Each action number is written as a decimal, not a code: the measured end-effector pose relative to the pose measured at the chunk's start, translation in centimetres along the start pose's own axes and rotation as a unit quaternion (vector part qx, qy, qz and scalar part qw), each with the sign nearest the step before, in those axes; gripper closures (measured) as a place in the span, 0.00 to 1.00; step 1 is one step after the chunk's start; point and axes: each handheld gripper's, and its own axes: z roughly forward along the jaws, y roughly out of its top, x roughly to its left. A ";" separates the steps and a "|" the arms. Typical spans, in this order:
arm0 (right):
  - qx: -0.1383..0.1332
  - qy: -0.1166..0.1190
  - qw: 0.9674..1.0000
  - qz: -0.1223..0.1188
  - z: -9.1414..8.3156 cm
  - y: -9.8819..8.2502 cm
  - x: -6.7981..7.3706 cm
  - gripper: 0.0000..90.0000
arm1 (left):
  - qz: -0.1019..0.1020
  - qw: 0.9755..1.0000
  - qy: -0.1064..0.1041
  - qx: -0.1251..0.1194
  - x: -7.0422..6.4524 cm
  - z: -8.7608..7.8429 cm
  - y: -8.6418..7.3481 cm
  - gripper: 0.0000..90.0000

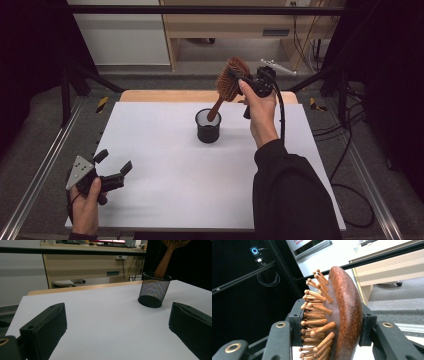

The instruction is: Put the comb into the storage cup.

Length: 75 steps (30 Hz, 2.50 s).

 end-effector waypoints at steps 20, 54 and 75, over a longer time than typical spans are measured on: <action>0.022 0.002 1.000 -0.020 1.1 -1.1 0.5 0.57 | 0.017 0.999 -0.036 -0.014 -1.0 0.7 -0.1 0.01; 0.063 0.004 0.998 -0.024 3.7 -4.2 0.6 0.56 | 0.017 0.999 -0.037 -0.011 -0.8 0.7 -0.2 0.01; 0.078 0.001 0.997 -0.013 4.7 -5.7 0.4 0.56 | 0.018 0.999 -0.039 -0.009 -0.8 0.7 -0.1 0.01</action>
